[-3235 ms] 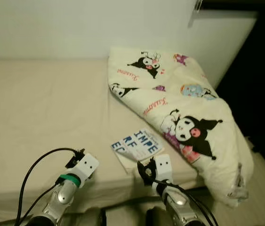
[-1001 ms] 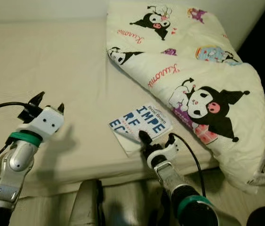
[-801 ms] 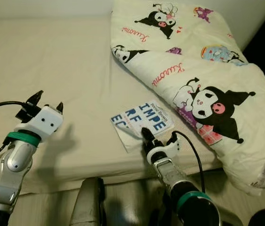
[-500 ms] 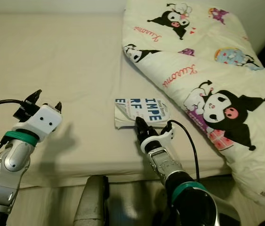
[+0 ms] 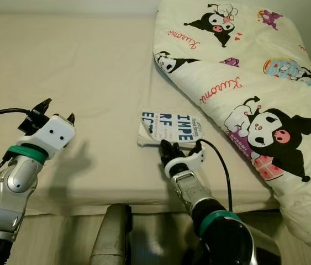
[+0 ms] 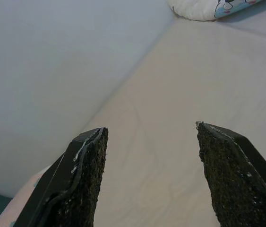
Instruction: Clean up the room
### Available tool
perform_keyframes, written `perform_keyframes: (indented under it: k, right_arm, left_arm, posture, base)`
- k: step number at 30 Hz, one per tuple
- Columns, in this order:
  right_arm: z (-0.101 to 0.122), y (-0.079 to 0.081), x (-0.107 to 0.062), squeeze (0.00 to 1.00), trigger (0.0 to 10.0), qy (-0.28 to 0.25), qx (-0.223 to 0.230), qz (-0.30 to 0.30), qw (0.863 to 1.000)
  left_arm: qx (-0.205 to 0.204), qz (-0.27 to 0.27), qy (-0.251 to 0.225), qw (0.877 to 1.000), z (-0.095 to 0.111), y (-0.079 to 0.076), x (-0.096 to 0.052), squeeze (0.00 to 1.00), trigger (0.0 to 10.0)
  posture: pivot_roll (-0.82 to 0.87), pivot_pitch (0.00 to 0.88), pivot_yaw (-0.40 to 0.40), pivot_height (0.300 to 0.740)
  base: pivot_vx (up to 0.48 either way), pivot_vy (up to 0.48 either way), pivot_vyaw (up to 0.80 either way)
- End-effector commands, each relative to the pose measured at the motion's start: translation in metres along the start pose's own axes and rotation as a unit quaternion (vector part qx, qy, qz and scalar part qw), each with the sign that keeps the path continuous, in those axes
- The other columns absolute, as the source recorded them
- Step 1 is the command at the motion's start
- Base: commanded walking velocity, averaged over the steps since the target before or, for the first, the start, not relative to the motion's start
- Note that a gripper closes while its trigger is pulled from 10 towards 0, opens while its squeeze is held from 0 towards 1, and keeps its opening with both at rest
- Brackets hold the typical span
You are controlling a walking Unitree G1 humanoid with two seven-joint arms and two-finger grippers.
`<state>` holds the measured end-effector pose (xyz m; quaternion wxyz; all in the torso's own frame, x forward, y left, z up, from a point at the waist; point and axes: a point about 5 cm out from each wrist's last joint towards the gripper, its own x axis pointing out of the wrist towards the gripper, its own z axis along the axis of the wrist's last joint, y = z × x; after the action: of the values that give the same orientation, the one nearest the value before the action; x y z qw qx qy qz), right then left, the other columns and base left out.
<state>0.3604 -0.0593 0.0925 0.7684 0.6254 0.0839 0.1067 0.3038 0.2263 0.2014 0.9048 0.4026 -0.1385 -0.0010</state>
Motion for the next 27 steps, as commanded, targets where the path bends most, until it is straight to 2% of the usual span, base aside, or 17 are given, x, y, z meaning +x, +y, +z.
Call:
perform_keyframes:
  k: [1,4,6,7,10,11,12,13,14,15,17,18,21,27]
  right_arm:
    - [-0.037,0.017,0.003,0.00,0.0,0.034,0.033,0.039,0.998]
    - [-0.034,0.018,0.003,0.00,0.0,0.036,0.027,0.060,0.997]
    - [-0.027,0.008,-0.006,0.00,0.0,0.050,0.008,0.086,0.995]
    - [-0.027,0.008,-0.006,0.00,0.0,0.050,0.008,0.086,0.995]
    - [-0.014,-0.024,-0.031,0.00,0.0,0.083,-0.026,0.078,0.993]
    - [-0.014,-0.024,-0.031,0.00,0.0,0.083,-0.026,0.078,0.993]
    - [-0.009,-0.035,-0.042,0.00,0.4,0.097,-0.036,0.071,0.992]
    - [-0.003,-0.045,-0.053,0.00,7.3,0.110,-0.040,0.071,0.991]
    - [-0.003,-0.045,-0.053,0.00,7.3,0.110,-0.040,0.071,0.991]
    - [0.004,-0.052,-0.064,0.00,10.0,0.118,-0.047,0.072,0.989]
    - [0.019,-0.062,-0.087,0.00,10.0,0.121,-0.069,0.066,0.988]
    - [0.019,-0.062,-0.087,0.00,10.0,0.121,-0.069,0.066,0.988]
    - [0.032,-0.074,-0.101,0.00,10.0,0.098,-0.087,0.030,0.991]
    - [0.024,-0.073,-0.092,0.00,10.0,0.075,-0.089,0.011,0.993]
  left_arm:
    - [-0.002,-0.010,0.008,1.000,-0.005,-0.007,-0.002,0.00,10.0]
    - [-0.006,-0.013,0.008,1.000,-0.005,-0.011,-0.003,0.00,10.0]
    - [-0.011,-0.027,0.007,1.000,-0.005,-0.021,-0.006,0.00,10.0]
    - [-0.011,-0.027,0.007,1.000,-0.005,-0.021,-0.006,0.00,10.0]
    - [-0.017,-0.038,0.006,0.999,-0.005,-0.030,-0.006,0.00,10.0]
    - [-0.017,-0.038,0.006,0.999,-0.005,-0.030,-0.006,0.00,10.0]
    - [-0.019,-0.040,0.005,0.999,-0.004,-0.032,-0.006,0.00,10.0]
    - [-0.021,-0.043,0.004,0.999,-0.004,-0.035,-0.006,0.00,10.0]
    - [-0.021,-0.043,0.004,0.999,-0.004,-0.035,-0.006,0.00,10.0]
    - [-0.021,-0.047,0.002,0.999,-0.003,-0.037,-0.006,0.00,10.0]
    - [-0.022,-0.054,0.000,0.998,-0.003,-0.040,-0.005,0.00,10.0]
    - [-0.022,-0.054,0.000,0.998,-0.003,-0.040,-0.005,0.00,10.0]
    - [-0.025,-0.057,-0.001,0.998,-0.003,-0.042,-0.004,0.00,10.0]
    - [-0.026,-0.061,-0.006,0.998,-0.001,-0.045,0.000,0.00,10.0]
  posture:
    - [0.38,0.141,0.059,0.586]
    - [0.36,0.131,0.059,0.586]
    - [0.33,0.127,0.054,0.586]
    - [0.33,0.127,0.054,0.586]
    - [0.32,0.127,0.051,0.586]
    - [0.32,0.127,0.051,0.586]
    - [0.31,0.131,0.051,0.586]
    - [0.31,0.131,0.051,0.586]
    - [0.31,0.131,0.051,0.586]
    - [0.29,0.138,0.053,0.586]
    - [0.27,0.143,0.059,0.586]
    - [0.27,0.143,0.059,0.586]
    - [0.27,0.143,0.062,0.586]
    - [0.26,0.144,0.074,0.586]
  base:
    - [0.000,0.000,0.00]
    - [0.000,0.000,0.00]
    - [0.000,0.000,0.00]
    - [0.000,0.000,0.00]
    - [0.000,0.000,0.00]
    - [0.000,0.000,0.00]
    - [0.000,0.000,0.00]
    - [0.000,0.000,0.00]
    - [0.000,0.000,0.00]
    - [0.000,0.000,0.00]
    - [0.000,0.000,0.00]
    - [0.000,0.000,0.00]
    - [0.000,0.000,0.00]
    - [0.000,0.000,0.00]
